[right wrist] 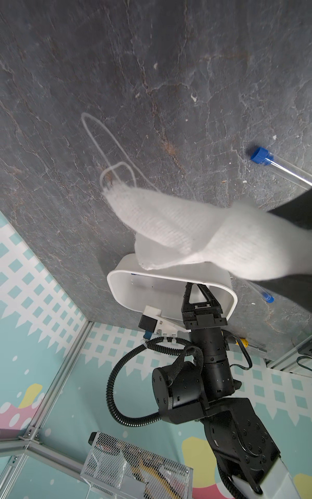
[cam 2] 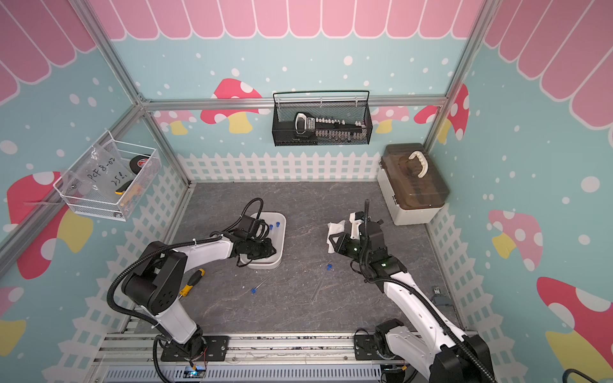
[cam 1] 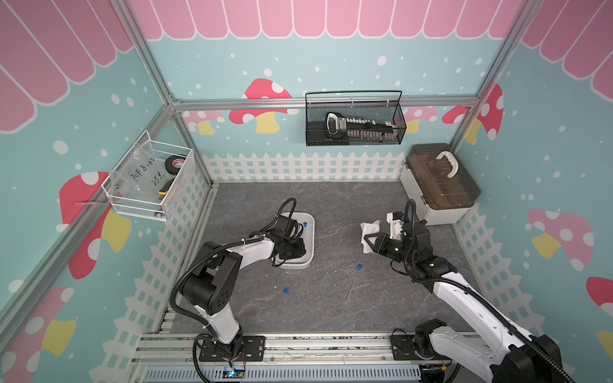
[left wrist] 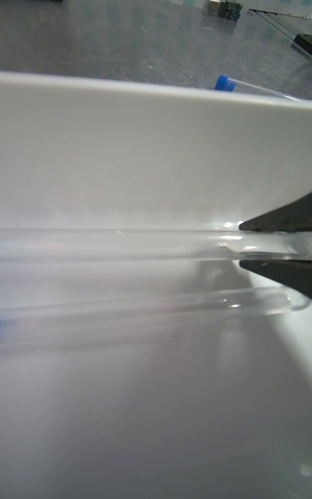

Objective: Wipe the exteriors of test tubes
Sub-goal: Place the test tube in the storage box.

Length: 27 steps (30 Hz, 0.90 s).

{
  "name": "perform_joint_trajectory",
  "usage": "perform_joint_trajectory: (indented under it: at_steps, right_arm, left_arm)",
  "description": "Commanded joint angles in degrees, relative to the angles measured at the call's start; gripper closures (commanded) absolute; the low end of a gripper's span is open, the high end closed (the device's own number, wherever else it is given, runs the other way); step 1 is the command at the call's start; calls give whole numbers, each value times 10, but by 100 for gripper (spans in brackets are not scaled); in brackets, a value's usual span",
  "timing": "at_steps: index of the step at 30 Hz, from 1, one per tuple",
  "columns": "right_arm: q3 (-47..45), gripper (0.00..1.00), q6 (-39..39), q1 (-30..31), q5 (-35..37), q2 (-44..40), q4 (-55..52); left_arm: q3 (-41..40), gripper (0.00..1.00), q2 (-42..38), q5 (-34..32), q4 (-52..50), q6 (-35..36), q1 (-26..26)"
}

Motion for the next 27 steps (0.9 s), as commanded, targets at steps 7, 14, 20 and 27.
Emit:
perform_joint_trajectory:
  at_steps: [7,14,20,27]
  right_arm:
    - [1,80,1,-2,8,-2,-5]
    - [3,80,1,-2,8,-2,-5]
    - [-1,80,2,-2,6,-2,-8]
    - [-5,80,1,-2,8,-11,-18]
  left_arm:
    - [6,77,4,-2,-4,16,3]
    - [13,75,-3,-4,-4,14,3]
    - [14,74,-19,-6,-8,16,3]
    - [20,73,-20,-3,-13,22,3]
